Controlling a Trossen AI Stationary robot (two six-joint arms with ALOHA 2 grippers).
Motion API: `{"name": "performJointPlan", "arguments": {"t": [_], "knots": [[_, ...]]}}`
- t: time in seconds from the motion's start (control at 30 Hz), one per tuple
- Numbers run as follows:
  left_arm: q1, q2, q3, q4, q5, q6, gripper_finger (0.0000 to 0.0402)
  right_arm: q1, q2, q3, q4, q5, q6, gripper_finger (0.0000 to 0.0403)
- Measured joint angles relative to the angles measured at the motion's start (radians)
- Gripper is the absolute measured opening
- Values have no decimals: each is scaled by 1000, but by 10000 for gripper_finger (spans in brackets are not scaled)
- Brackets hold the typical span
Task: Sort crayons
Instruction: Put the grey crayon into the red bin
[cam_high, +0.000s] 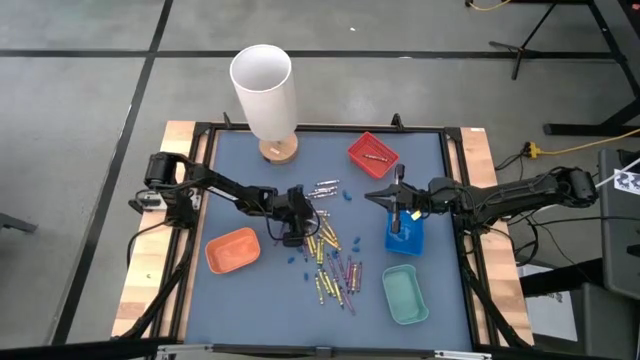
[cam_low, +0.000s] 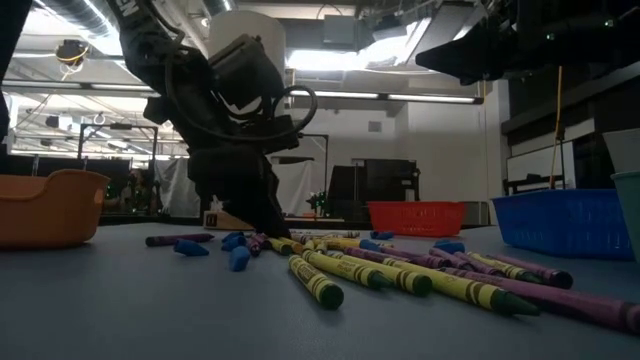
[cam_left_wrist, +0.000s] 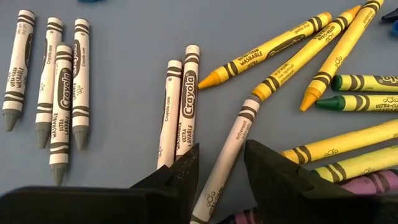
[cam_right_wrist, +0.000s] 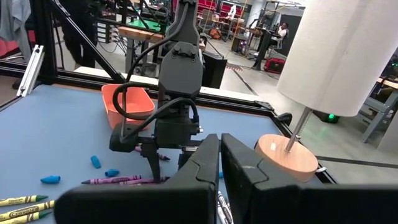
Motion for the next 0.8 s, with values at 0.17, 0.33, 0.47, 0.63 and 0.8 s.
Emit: {"name": "performJointPlan", "arguments": {"t": [0.17, 0.33, 0.47, 0.63, 0.8], "knots": [[0, 1, 0, -3, 2, 0, 105, 0, 0, 0, -2, 0, 0, 19], [-1, 1, 0, -5, 7, 0, 61, 0, 0, 0, -2, 1, 0, 19], [-2, 2, 0, -6, 9, 1, 32, 0, 0, 0, -2, 1, 0, 19], [-1, 2, 0, -3, 4, 1, 10, 0, 0, 0, -2, 1, 0, 19], [-1, 3, -2, 25, 0, -1, 6, 0, 0, 0, -1, 1, 0, 19]]}}
